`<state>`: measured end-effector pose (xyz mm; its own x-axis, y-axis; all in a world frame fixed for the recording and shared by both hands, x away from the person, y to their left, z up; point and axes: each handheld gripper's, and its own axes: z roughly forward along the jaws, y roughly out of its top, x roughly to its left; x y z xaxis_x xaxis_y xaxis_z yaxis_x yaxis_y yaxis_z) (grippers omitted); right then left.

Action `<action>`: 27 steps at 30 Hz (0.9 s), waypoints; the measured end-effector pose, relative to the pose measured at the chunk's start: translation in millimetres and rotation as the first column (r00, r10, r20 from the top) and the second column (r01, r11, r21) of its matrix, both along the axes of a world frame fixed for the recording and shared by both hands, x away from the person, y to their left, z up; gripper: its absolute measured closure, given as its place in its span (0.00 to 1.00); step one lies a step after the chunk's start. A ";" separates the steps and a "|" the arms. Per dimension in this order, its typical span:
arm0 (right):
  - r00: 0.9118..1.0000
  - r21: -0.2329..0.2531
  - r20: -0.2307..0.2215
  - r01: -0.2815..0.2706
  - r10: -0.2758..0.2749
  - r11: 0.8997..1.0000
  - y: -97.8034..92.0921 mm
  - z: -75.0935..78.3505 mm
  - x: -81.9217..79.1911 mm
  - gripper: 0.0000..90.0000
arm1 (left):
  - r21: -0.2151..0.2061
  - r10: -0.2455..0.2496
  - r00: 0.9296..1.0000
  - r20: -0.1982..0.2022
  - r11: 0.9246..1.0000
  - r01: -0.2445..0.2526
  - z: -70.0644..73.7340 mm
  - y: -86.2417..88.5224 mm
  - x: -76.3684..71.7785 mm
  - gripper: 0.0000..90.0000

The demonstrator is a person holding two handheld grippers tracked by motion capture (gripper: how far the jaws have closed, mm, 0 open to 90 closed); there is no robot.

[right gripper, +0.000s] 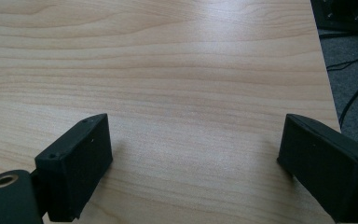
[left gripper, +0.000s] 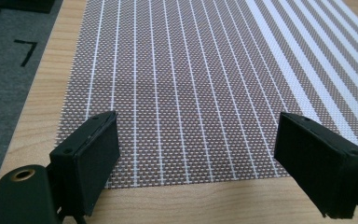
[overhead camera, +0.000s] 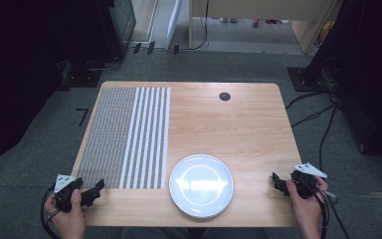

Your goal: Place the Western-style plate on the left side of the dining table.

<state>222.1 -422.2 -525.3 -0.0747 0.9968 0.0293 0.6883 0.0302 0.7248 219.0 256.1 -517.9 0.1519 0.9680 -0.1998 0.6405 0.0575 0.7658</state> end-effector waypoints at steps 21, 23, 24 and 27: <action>1.000 0.001 0.002 -0.006 0.006 1.000 -0.5 0.2 -0.8 0.10 | 0.016 0.020 0.999 0.036 1.000 -0.021 9.3 -11.8 -4.4 0.12; 1.000 0.001 0.002 -0.004 0.004 1.000 -0.1 0.3 -1.1 0.10 | 0.025 0.007 0.999 0.036 1.000 -0.008 9.9 -16.3 -4.3 0.12; 1.000 -0.002 0.005 -0.005 0.005 1.000 0.5 0.5 -1.5 0.10 | 0.026 0.002 0.999 0.038 1.000 -0.003 10.2 -18.4 -4.3 0.12; 1.000 -0.004 0.012 -0.005 0.005 1.000 1.5 2.1 -2.6 0.10 | 0.030 -0.015 0.999 0.041 0.999 0.014 11.0 -23.8 -4.1 0.12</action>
<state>219.4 -420.7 -523.3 -0.0798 0.9965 0.0247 0.6795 0.0363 0.7328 215.0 232.4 -506.9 0.1733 0.9710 -0.1647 0.6087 0.0258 0.7930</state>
